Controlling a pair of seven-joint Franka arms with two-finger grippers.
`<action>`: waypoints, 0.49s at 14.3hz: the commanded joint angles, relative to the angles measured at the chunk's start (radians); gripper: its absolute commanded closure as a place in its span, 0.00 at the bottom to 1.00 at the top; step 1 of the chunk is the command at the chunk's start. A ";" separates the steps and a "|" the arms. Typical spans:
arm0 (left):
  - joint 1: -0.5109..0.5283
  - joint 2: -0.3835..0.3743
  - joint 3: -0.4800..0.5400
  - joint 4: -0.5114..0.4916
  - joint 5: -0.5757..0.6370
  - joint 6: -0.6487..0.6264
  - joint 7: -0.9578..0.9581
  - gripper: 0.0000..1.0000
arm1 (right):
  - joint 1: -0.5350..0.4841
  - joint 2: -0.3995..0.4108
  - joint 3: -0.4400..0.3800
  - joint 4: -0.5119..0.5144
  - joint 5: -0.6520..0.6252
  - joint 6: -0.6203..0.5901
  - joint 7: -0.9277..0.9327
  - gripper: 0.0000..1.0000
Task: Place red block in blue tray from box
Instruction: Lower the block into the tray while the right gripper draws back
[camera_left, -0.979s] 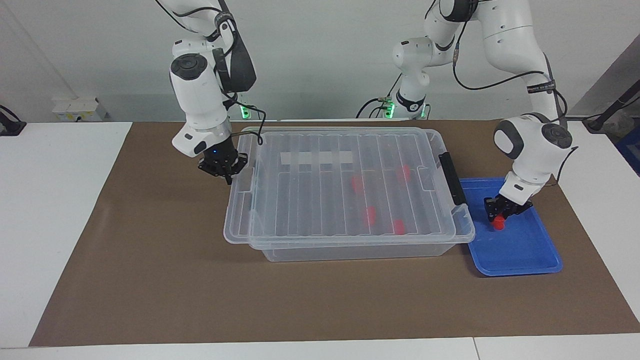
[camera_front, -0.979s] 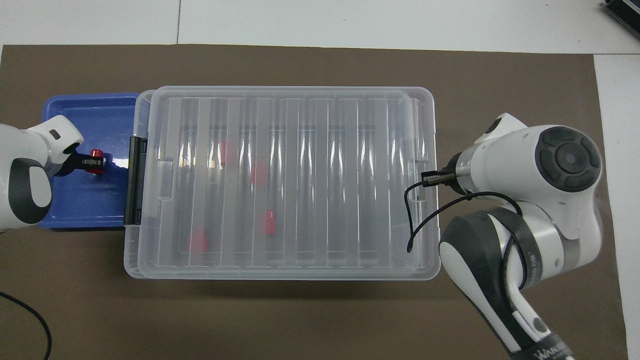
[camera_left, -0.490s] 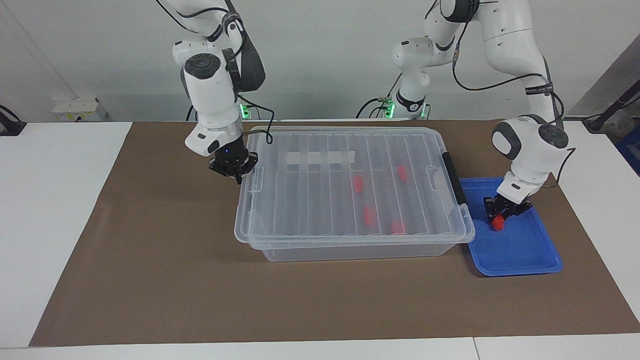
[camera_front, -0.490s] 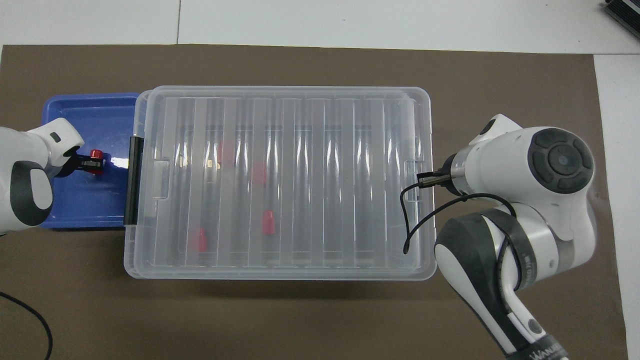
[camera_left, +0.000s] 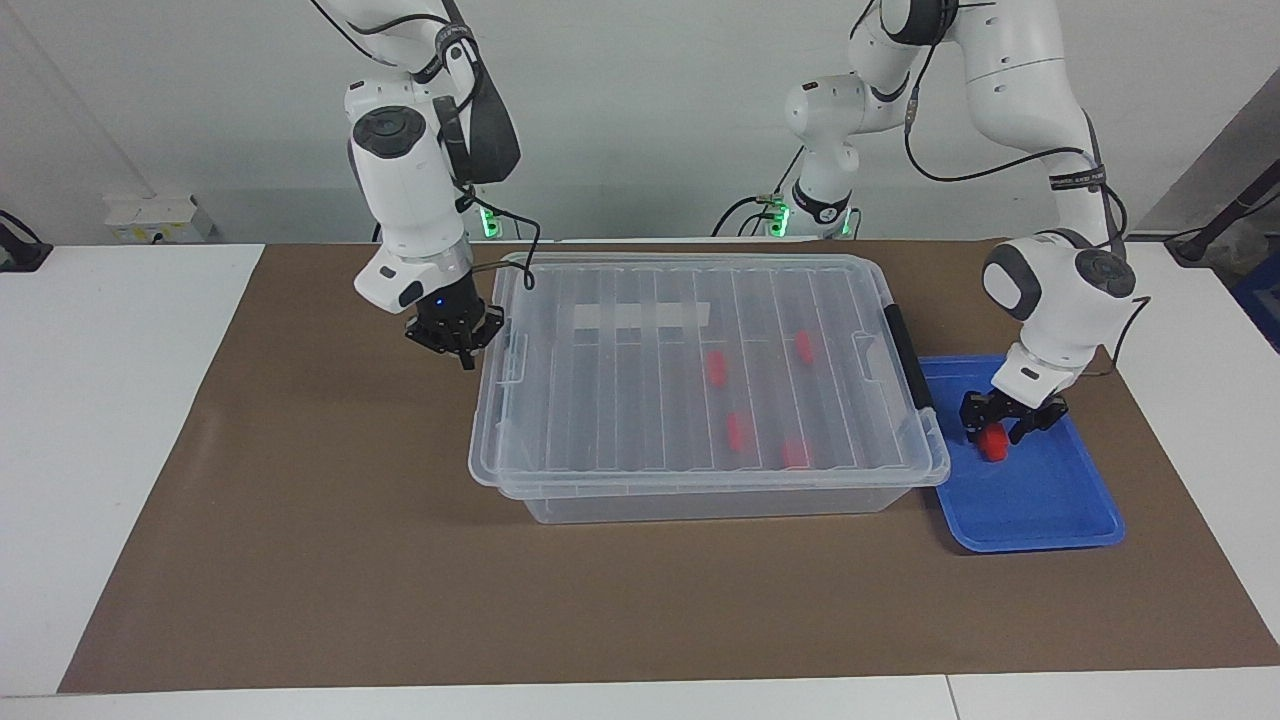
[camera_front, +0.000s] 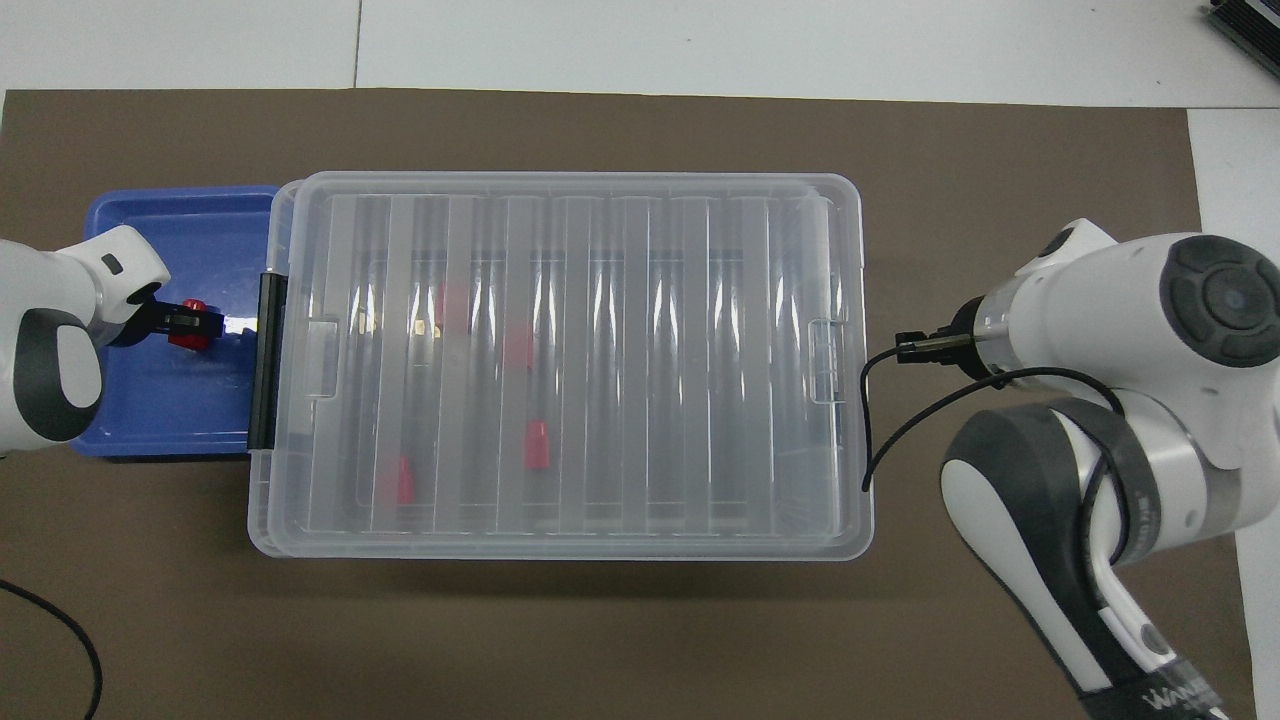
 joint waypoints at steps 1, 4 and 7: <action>-0.026 -0.032 -0.012 0.128 -0.029 -0.196 0.007 0.23 | -0.050 -0.042 0.006 0.003 0.007 -0.037 0.011 0.03; -0.030 -0.067 -0.015 0.217 -0.059 -0.337 -0.021 0.06 | -0.084 -0.049 0.003 0.057 0.005 -0.118 0.011 0.01; -0.030 -0.114 -0.013 0.277 -0.058 -0.472 -0.019 0.00 | -0.128 -0.039 0.003 0.153 0.000 -0.206 0.009 0.00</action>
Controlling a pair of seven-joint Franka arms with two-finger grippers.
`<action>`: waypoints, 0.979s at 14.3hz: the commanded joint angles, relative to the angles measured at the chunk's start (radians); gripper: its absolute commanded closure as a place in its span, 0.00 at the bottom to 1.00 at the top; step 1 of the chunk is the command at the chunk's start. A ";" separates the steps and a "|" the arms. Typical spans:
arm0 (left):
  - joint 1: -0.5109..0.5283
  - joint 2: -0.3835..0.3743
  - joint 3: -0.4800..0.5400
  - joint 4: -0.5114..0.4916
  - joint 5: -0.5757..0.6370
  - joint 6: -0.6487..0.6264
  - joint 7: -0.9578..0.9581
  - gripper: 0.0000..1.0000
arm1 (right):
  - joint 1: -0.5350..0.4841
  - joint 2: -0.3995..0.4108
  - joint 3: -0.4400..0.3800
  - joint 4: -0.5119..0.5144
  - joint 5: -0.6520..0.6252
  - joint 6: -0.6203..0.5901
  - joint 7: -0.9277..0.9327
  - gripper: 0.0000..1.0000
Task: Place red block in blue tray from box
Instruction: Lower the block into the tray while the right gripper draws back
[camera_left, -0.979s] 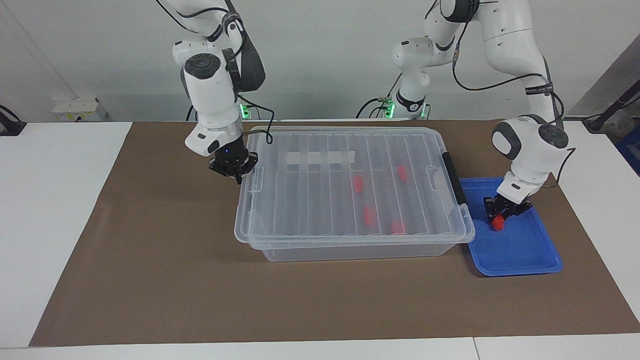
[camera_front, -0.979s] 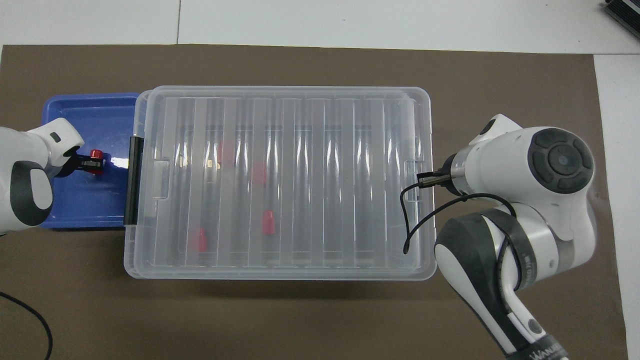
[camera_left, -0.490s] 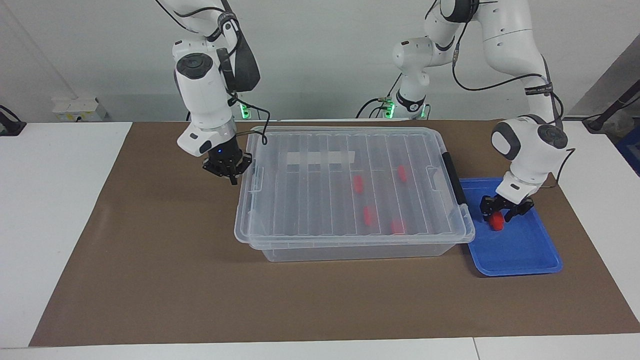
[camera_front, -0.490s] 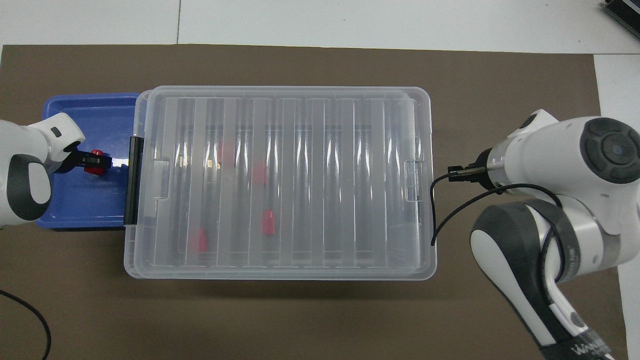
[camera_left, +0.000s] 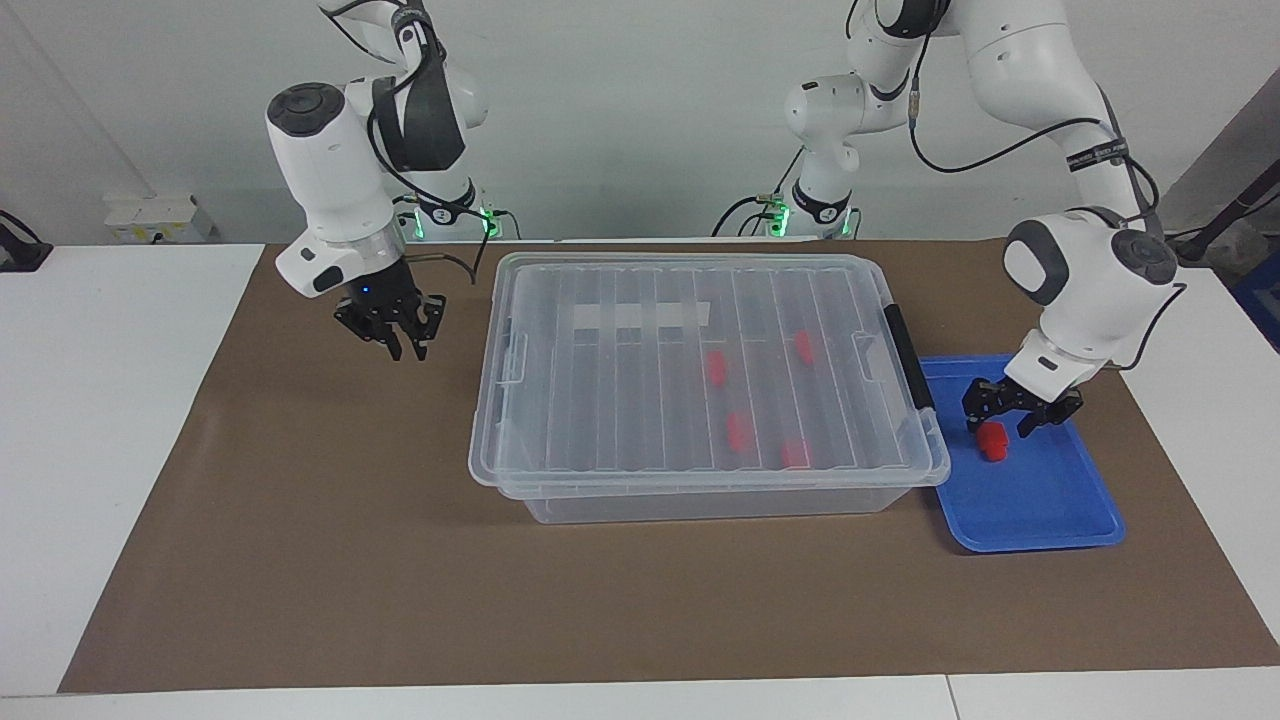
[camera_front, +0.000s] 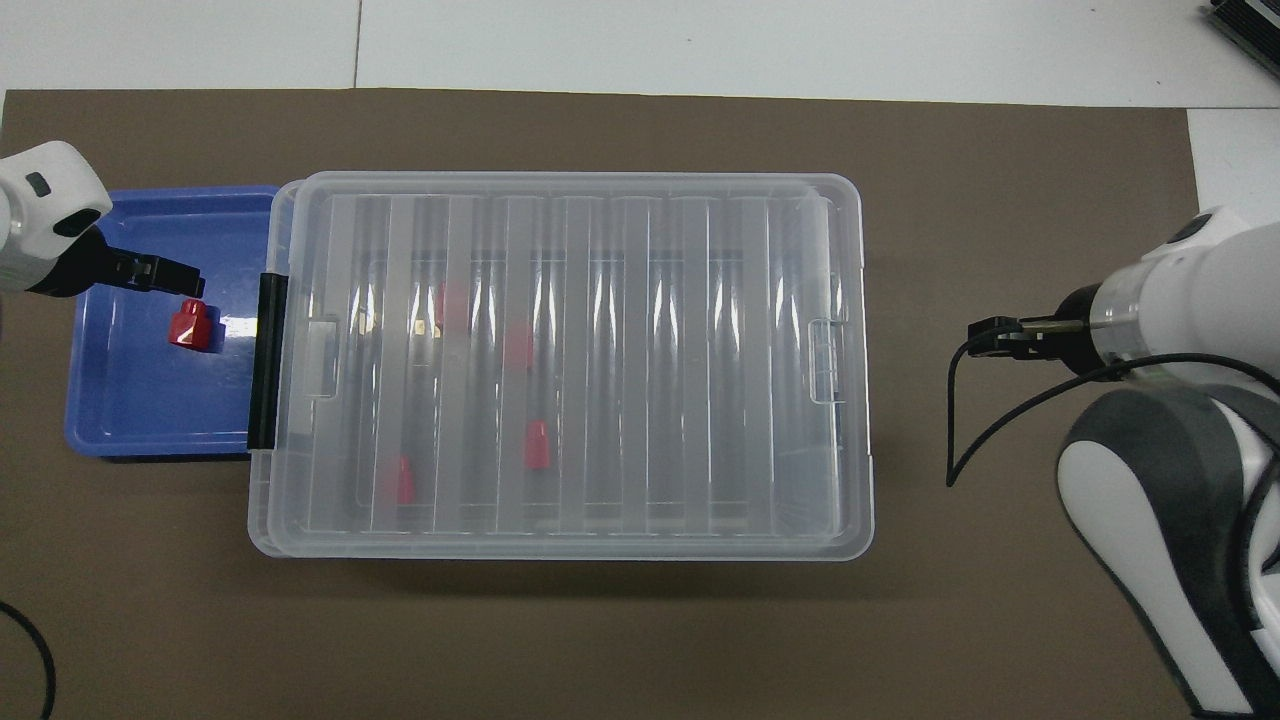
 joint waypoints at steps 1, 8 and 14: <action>-0.003 -0.032 0.010 0.081 -0.017 -0.160 0.000 0.00 | -0.048 0.016 0.006 0.119 -0.001 -0.102 0.008 0.00; -0.007 -0.218 0.010 0.107 -0.006 -0.379 -0.005 0.00 | -0.054 0.117 0.007 0.386 -0.010 -0.296 0.009 0.00; -0.078 -0.271 0.007 0.047 -0.006 -0.409 0.000 0.00 | -0.053 0.105 0.008 0.371 0.005 -0.331 0.005 0.00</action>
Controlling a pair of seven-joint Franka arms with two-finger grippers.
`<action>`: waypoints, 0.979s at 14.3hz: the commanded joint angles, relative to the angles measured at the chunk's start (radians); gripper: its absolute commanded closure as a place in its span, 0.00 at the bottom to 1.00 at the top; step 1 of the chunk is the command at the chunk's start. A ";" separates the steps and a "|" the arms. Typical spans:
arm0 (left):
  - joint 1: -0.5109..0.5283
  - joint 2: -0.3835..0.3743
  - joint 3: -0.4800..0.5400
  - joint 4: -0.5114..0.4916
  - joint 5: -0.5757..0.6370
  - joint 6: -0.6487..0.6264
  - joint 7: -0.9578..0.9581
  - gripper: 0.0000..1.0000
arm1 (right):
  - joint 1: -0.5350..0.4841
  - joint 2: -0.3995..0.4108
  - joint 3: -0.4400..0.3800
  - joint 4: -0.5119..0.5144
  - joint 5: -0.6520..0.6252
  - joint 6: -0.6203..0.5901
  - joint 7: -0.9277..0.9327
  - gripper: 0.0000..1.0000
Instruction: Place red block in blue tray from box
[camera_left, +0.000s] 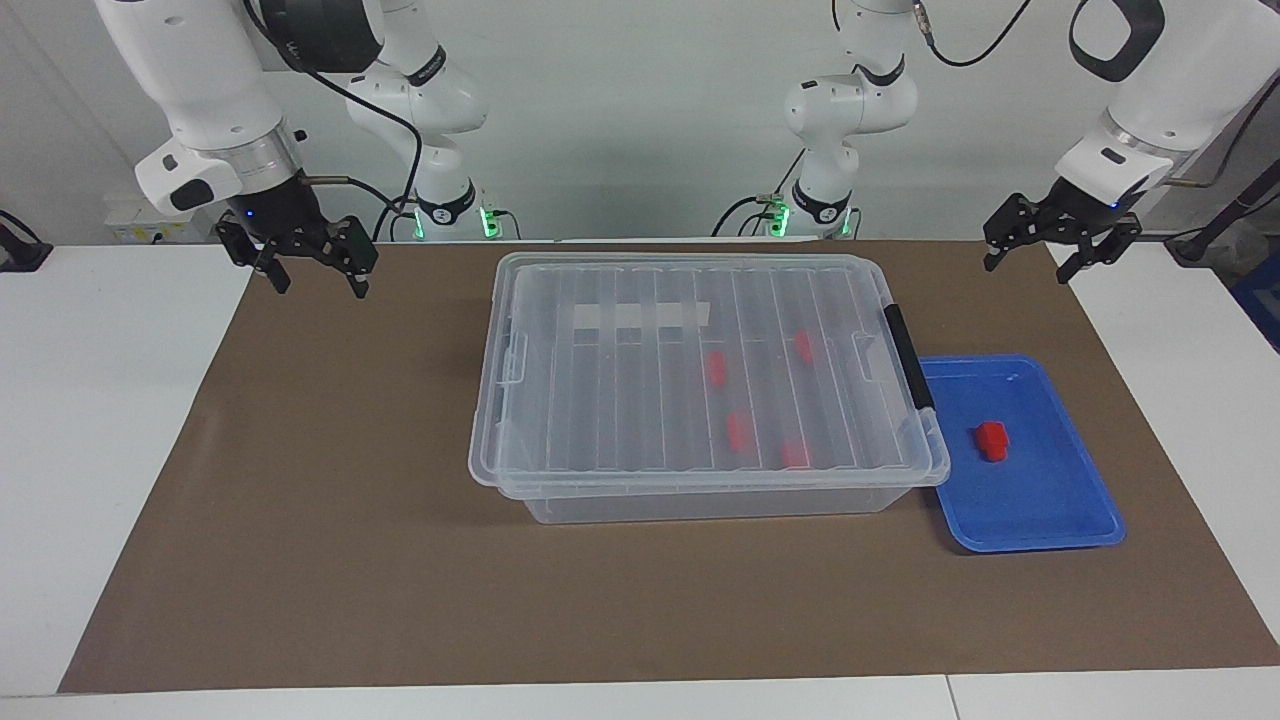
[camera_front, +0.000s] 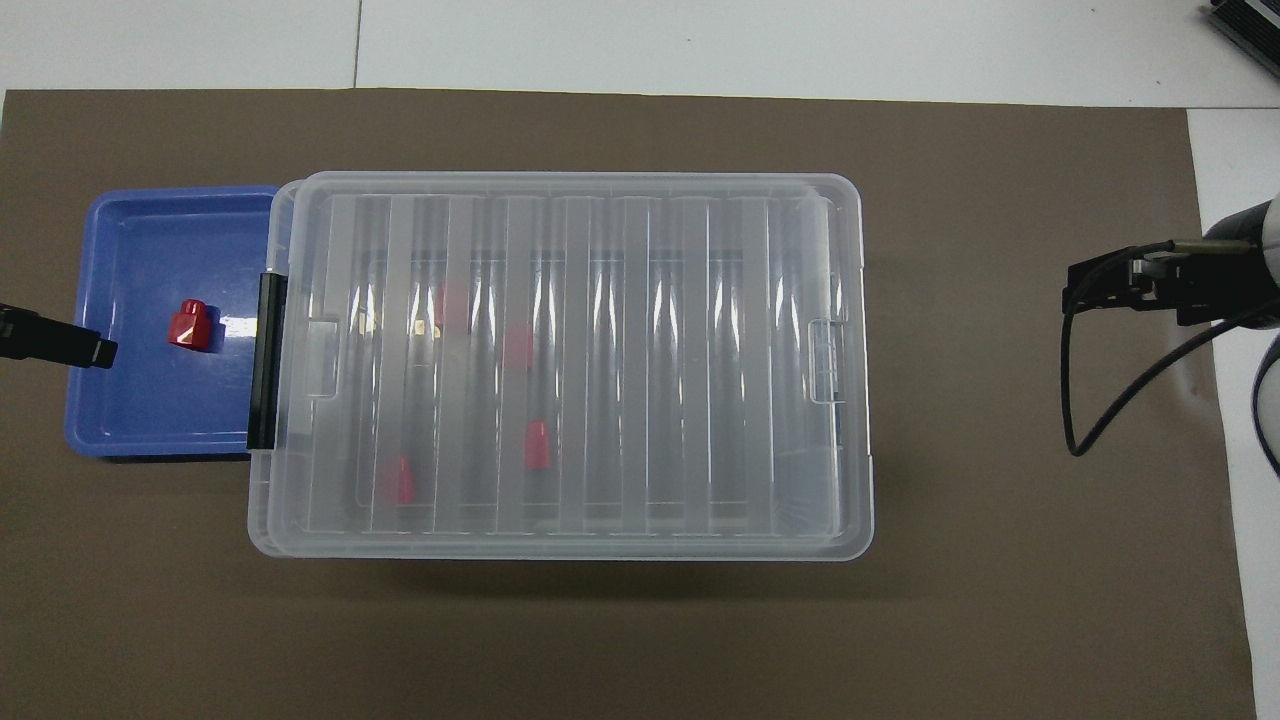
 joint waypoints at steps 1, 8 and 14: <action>-0.023 -0.029 0.010 -0.044 -0.004 0.008 -0.001 0.00 | -0.012 0.008 0.007 0.012 0.006 -0.014 0.003 0.00; -0.020 0.001 0.012 0.078 0.044 -0.056 0.004 0.00 | -0.012 0.008 0.009 0.012 0.006 -0.014 0.003 0.00; -0.028 -0.008 0.012 0.020 0.041 0.024 0.003 0.00 | -0.012 0.008 0.009 0.012 0.006 -0.014 0.003 0.00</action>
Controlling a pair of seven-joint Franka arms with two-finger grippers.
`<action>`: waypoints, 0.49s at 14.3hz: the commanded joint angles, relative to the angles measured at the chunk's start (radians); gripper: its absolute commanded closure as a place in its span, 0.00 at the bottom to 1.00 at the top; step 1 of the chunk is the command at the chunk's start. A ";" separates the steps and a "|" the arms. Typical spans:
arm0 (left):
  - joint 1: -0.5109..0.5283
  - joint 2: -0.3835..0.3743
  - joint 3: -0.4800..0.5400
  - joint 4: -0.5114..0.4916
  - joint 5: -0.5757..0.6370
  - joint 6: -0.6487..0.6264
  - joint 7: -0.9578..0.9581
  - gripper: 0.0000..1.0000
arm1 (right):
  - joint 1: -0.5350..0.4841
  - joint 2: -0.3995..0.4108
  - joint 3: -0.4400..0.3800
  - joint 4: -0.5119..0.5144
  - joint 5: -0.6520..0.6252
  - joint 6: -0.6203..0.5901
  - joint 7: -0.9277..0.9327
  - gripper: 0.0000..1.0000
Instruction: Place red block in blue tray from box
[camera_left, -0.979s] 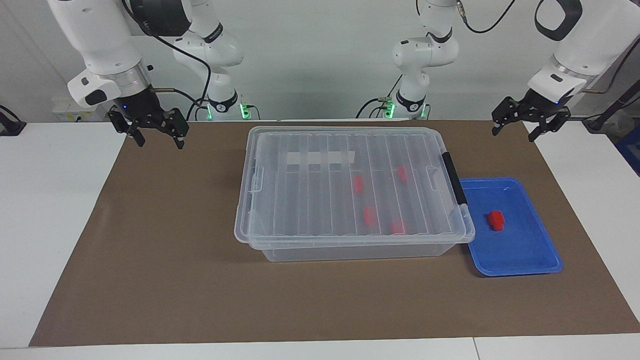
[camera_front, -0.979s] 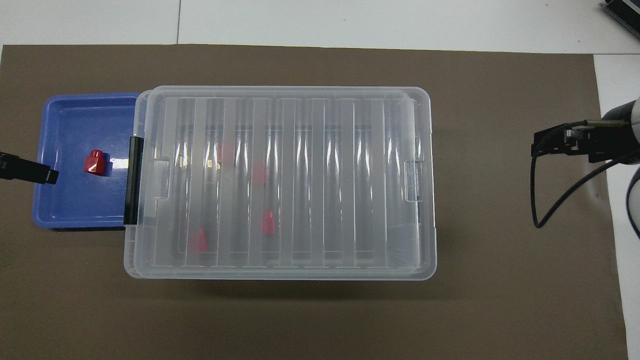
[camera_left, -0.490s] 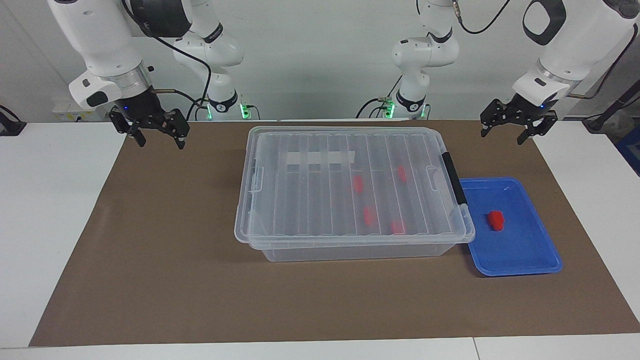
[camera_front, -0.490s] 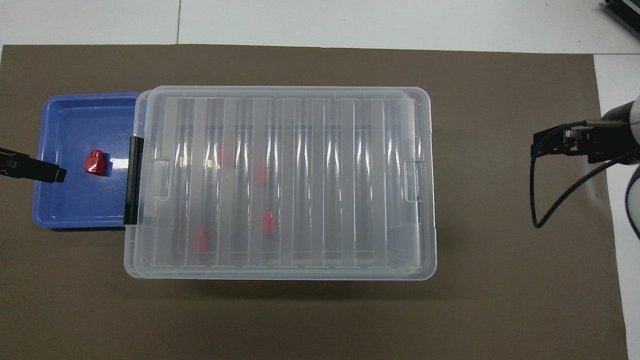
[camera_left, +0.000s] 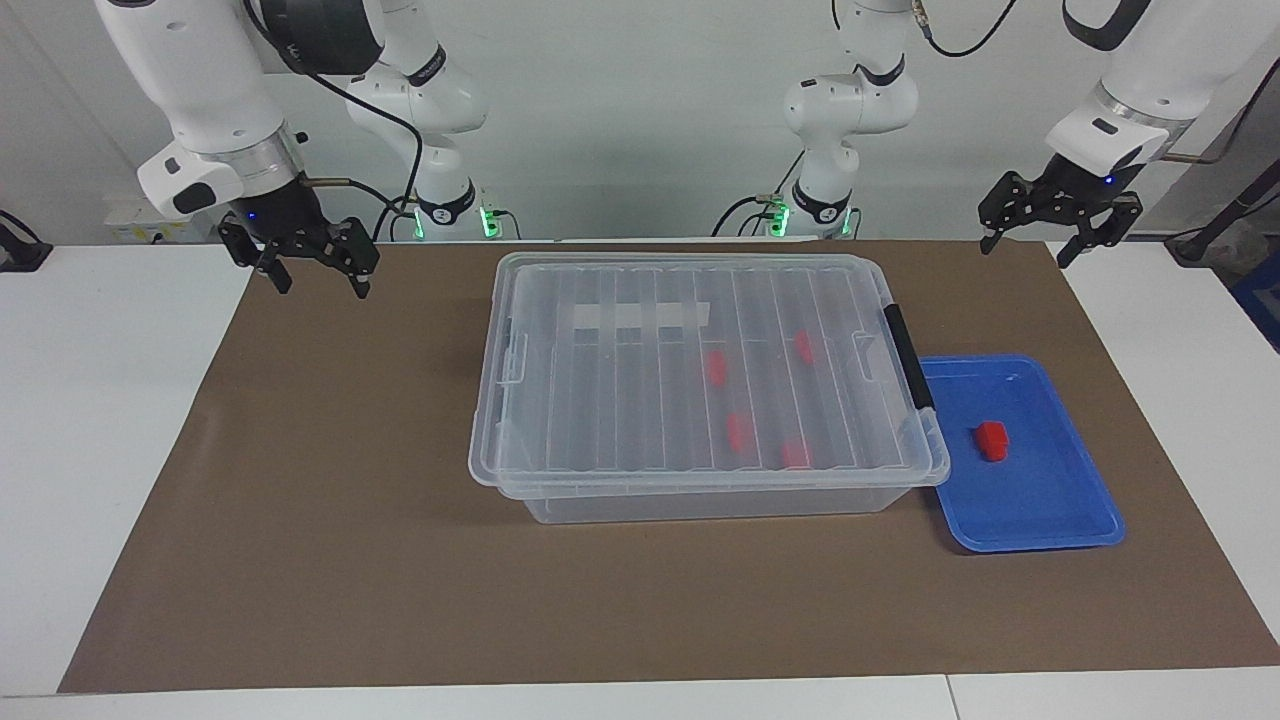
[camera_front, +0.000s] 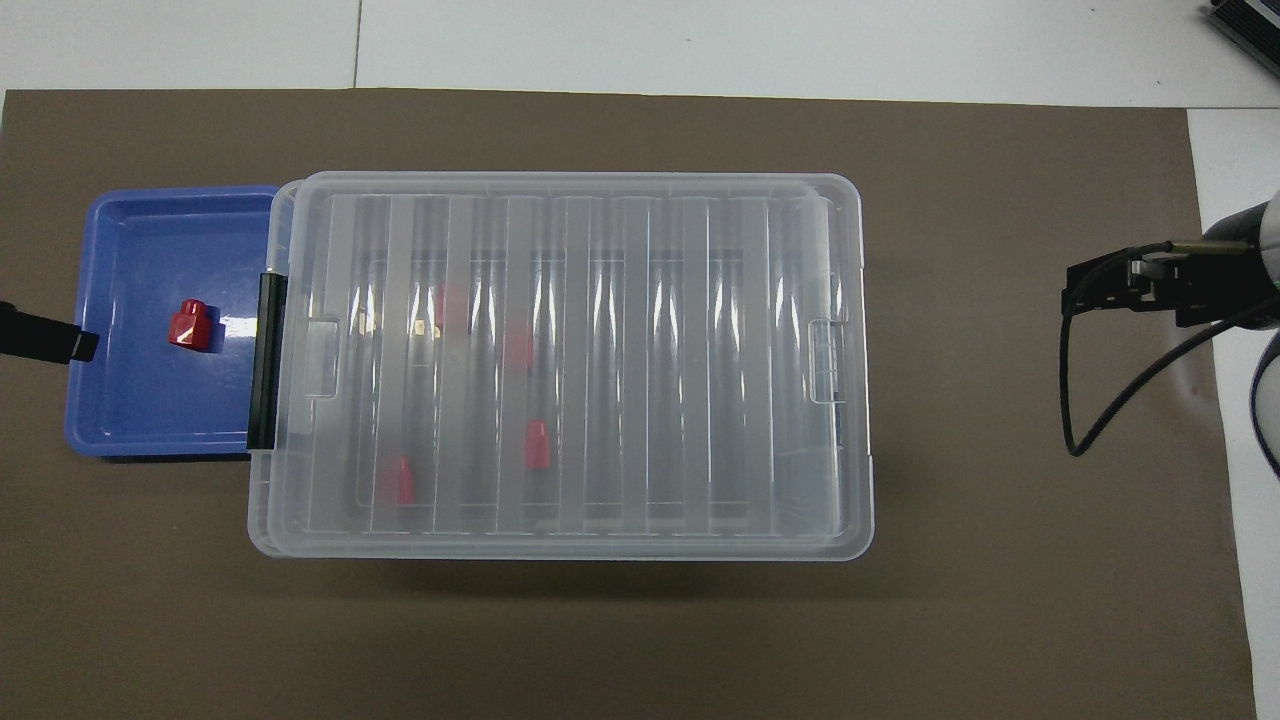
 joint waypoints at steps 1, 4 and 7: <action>-0.013 0.001 0.003 -0.039 0.019 0.050 0.003 0.00 | -0.011 0.007 0.009 0.011 0.005 -0.013 0.003 0.00; -0.013 0.011 0.003 -0.032 0.016 0.050 0.003 0.00 | -0.011 0.007 0.009 0.011 0.005 -0.013 0.003 0.00; -0.015 0.034 0.003 -0.015 0.011 0.047 0.003 0.00 | -0.011 0.007 0.009 0.011 0.005 -0.013 0.003 0.00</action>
